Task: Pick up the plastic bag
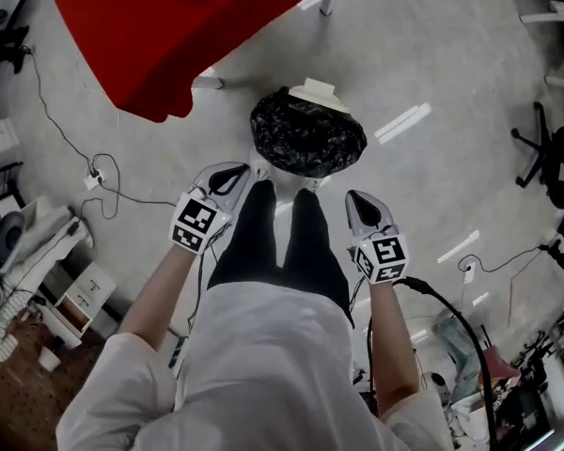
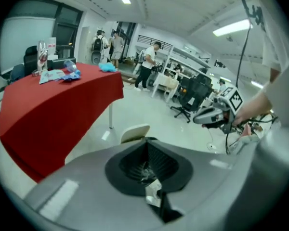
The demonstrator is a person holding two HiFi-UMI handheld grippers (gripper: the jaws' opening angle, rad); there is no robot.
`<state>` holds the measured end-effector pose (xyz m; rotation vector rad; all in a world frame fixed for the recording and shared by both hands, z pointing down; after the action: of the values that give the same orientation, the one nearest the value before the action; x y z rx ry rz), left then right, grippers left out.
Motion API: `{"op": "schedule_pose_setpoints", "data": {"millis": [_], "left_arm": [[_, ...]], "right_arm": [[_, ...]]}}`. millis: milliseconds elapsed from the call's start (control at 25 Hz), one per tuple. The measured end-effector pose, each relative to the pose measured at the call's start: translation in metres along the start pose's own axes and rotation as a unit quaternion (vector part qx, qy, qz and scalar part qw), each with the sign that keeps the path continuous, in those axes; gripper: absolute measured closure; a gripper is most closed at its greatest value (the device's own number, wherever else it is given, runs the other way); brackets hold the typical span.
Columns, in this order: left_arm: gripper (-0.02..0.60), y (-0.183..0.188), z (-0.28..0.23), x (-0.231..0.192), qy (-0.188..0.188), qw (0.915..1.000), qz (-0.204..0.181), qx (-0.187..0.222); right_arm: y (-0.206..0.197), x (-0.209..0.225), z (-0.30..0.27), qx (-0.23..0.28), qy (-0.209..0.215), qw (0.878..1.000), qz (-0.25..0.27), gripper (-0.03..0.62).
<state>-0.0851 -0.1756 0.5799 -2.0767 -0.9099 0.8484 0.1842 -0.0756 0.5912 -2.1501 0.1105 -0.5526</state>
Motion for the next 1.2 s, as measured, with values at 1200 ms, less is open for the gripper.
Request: {"op": "schedule_pose_setpoints", "data": {"millis": [1200], "left_arm": [[0.331,-0.318,-0.23,-0.211,0.036,0.9474,0.299,-0.109]], "right_arm": [[-0.302,0.235,-0.176,-0.111,-0.155,0.973,-0.129,0.377]]}}
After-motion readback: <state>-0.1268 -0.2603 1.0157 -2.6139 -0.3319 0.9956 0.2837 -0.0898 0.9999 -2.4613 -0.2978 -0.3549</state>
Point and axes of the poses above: the fingertips, and each gripper's own axes: z backward along the fingers, x to its right, y out of its top, the point moved 6 cm from there along z, backward along the fingers, and after that the axes turned 13 degrees about x, right-handed, at the moved point
